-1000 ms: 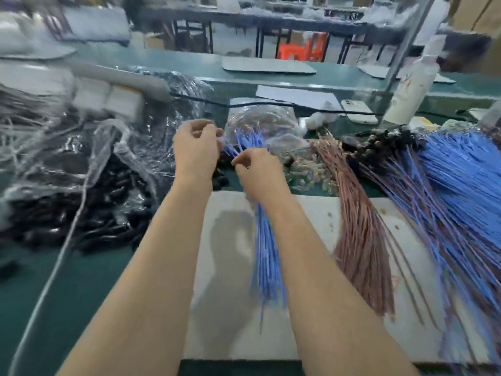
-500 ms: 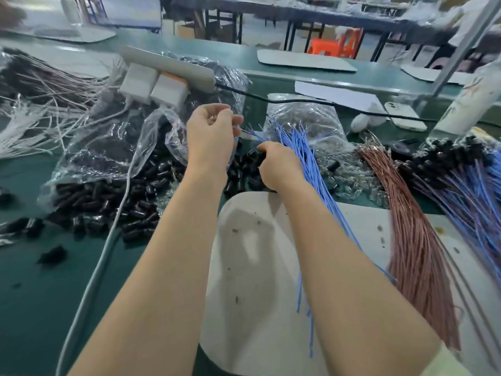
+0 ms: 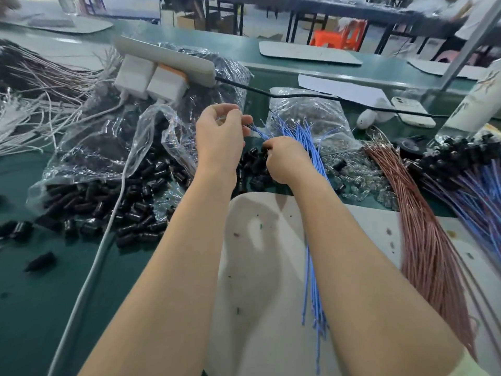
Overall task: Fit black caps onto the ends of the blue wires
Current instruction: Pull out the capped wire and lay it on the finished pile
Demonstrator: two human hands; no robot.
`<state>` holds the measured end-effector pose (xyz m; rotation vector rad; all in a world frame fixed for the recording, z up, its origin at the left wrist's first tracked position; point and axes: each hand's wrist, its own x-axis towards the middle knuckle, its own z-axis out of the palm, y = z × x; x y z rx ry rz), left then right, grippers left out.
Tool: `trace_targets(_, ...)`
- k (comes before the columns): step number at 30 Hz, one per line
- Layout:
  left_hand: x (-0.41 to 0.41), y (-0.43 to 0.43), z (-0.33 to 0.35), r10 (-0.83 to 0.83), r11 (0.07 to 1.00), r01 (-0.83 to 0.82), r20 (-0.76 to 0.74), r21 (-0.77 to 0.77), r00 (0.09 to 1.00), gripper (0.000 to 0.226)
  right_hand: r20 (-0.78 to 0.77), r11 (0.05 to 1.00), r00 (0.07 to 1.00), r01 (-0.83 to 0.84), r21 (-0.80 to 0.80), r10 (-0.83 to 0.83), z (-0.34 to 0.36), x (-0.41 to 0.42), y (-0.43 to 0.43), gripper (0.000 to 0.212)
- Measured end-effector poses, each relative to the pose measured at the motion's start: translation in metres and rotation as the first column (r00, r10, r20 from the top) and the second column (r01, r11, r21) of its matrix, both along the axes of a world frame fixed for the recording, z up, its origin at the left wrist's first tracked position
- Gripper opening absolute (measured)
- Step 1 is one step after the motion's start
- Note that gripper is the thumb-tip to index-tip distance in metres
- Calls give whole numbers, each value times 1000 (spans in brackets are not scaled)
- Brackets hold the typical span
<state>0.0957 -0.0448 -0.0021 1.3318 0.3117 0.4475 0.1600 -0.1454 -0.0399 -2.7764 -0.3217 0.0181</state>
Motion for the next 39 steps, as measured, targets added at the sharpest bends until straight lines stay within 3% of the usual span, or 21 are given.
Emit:
trace_targets(8, 4, -5, -13, -14, 1000, 13, -25, -22, 1000, 13, 49, 999, 998, 22, 44, -25, -5, -11, 4, 36)
trace_targets(15, 4, -13, -19, -29, 999, 28, -55, -26, 998, 12, -66, 995, 997, 43, 90, -37, 1, -8, 4, 37)
trace_targets(19, 2, -13, -20, -42, 999, 41, -67, -20, 997, 12, -32, 964, 996, 89, 250, -84, -1, -13, 4, 28)
trace_targets(23, 1, -13, -20, -40, 999, 40, -66, -1, 997, 13, -6, 859, 989, 132, 494, -149, -2, -19, 1, 18)
trace_targets(27, -1, -14, -21, -38, 999, 38, -85, 3, 996, 12, 1, 577, 970, 145, 804, -245, 17, -24, -19, 9)
trace_targets(29, -4, -18, -24, -46, 995, 53, -71, 89, 996, 11, -66, 447, 976, 155, 881, -210, 31, -28, -42, 5)
trace_targets(31, -9, -28, -26, -85, 930, 85, -16, 357, 996, 17, -111, 390, 985, 154, 908, -132, 39, -37, -67, 11)
trace_targets(33, -14, -48, -24, -192, 774, 134, 29, 619, 981, 28, -89, 454, 990, 130, 881, -113, 41, -50, -87, 15)
trace_targets(35, -18, -69, -22, -308, 682, 195, 35, 705, 951, 28, -46, 536, 989, 116, 836, -143, 38, -62, -99, 10)
trace_targets(39, -26, -91, -23, -368, 693, 272, 3, 667, 930, 12, -11, 555, 975, 136, 821, -222, 31, -80, -113, 10)
